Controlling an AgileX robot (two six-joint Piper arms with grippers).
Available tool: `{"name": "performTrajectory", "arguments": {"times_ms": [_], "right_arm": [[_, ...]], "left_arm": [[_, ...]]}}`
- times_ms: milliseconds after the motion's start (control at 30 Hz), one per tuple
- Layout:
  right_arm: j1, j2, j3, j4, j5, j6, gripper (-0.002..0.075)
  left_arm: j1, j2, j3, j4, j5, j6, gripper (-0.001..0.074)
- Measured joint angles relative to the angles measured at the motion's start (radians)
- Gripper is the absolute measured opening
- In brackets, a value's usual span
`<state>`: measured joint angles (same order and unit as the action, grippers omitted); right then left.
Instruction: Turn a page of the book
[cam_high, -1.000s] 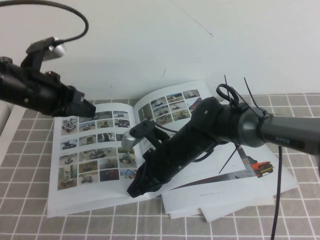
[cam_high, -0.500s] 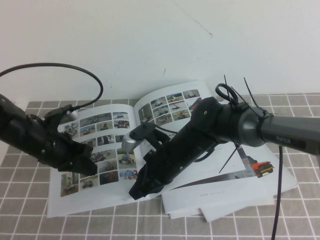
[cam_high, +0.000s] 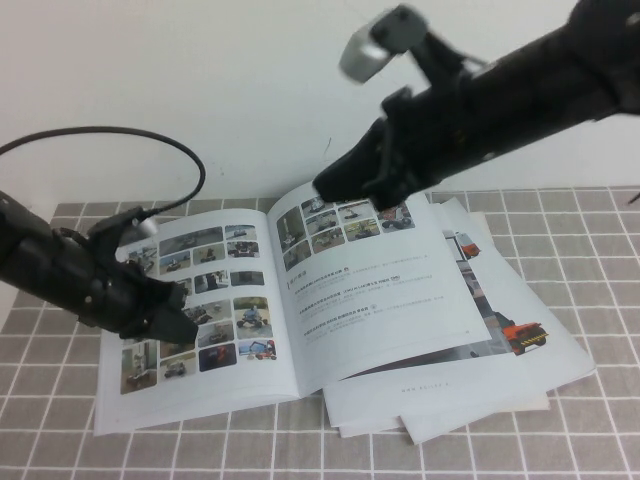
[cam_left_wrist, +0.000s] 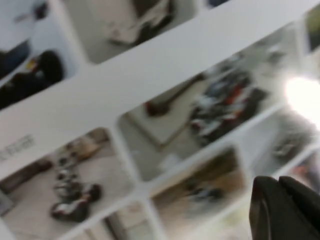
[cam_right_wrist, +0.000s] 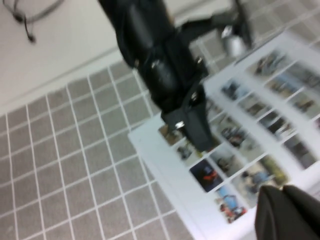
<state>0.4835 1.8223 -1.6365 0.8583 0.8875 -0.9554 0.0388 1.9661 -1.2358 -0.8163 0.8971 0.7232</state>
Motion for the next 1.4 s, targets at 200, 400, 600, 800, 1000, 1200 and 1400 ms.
{"name": "performTrajectory", "arguments": {"times_ms": [200,400,600,800,1000,1200,1400], "right_arm": [[-0.121,-0.267,0.000,-0.115,0.083,0.117,-0.0001],[-0.224,-0.527,0.029,-0.339,0.146,0.289,-0.0001],[-0.237,-0.809,0.206,-0.500,0.146,0.411,-0.0001],[-0.237,-1.064,0.423,-0.676,0.050,0.559,-0.0001],[-0.237,-1.286,0.664,-0.721,-0.136,0.649,-0.0001],[-0.237,-1.339,0.900,-0.703,-0.238,0.648,-0.0001],[-0.237,-1.339,1.064,-0.703,-0.488,0.588,-0.0001]], "left_arm": [[0.000,-0.223,0.000,-0.045,0.040,0.016,-0.0004],[0.000,-0.543,0.000,-0.032,0.040,0.039,-0.0004],[0.000,-0.841,0.015,0.023,0.046,0.046,-0.0004],[0.000,-1.139,0.151,0.046,0.028,0.048,-0.0004],[0.000,-1.462,0.354,0.069,0.018,0.048,-0.0004],[0.000,-1.694,0.593,0.069,-0.168,0.014,-0.0004],[0.000,-1.685,0.792,0.069,-0.383,0.011,-0.0004]]}}
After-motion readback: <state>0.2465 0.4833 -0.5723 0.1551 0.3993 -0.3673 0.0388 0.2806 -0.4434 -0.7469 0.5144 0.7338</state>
